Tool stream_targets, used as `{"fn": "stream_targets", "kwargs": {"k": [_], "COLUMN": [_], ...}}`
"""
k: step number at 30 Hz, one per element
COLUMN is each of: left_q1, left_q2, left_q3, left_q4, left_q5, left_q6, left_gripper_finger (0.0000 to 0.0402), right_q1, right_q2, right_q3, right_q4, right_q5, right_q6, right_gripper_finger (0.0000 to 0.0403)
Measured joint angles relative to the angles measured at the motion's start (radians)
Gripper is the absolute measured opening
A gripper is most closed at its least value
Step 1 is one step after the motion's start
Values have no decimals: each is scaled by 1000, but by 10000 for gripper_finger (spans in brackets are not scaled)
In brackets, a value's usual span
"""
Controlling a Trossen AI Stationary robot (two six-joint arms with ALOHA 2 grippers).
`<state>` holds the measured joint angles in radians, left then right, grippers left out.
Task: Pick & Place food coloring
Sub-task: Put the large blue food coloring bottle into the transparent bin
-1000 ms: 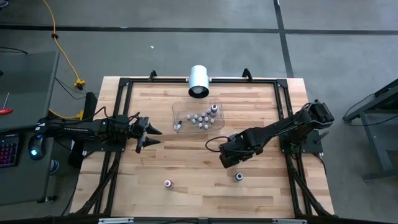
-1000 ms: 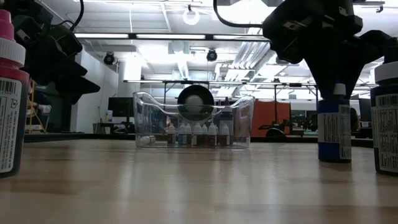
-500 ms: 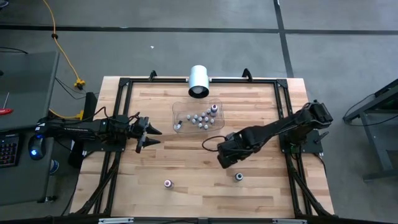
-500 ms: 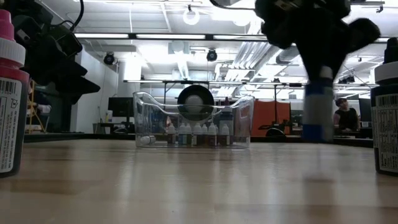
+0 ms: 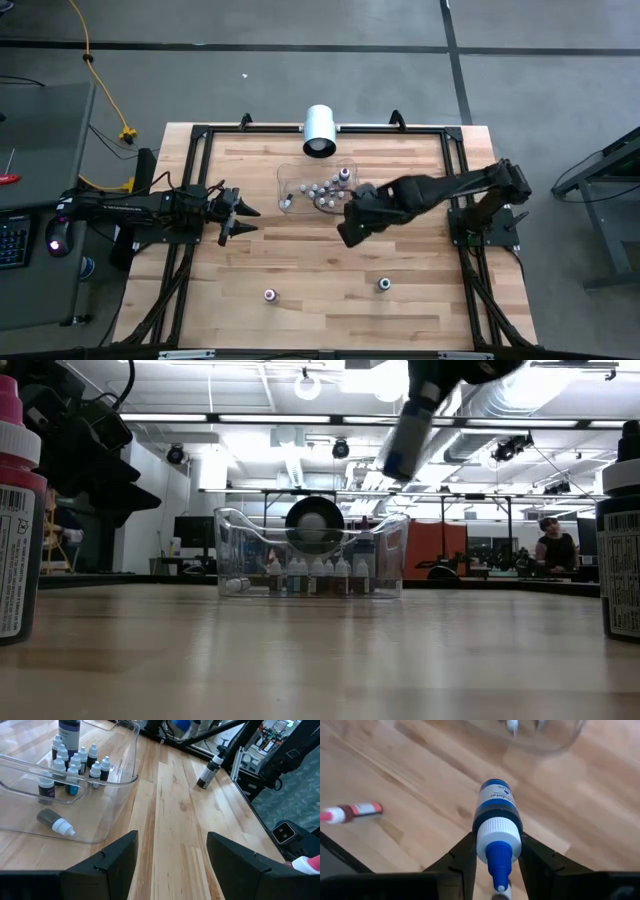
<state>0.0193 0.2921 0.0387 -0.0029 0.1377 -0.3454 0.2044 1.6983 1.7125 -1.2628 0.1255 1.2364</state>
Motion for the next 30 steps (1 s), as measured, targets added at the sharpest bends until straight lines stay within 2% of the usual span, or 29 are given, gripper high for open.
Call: {"fn": "stream_targets", "kwargs": {"k": [7, 15, 30], "left_q1": [0, 0, 0], "left_q2": [0, 0, 0], "left_q3": [0, 0, 0], "left_q4": [0, 0, 0], "left_q5": [0, 0, 0], "left_q6": [0, 0, 0], "left_gripper_finger": [234, 234, 234], "right_q1": [-88, -183, -318], "right_q2": [92, 234, 363], "right_q3": [211, 376, 385], "right_q4": [-74, -86, -205], "right_q5": [26, -21, -54], "right_q6": [-145, -289, -532], "right_gripper_finger": [113, 113, 113]}}
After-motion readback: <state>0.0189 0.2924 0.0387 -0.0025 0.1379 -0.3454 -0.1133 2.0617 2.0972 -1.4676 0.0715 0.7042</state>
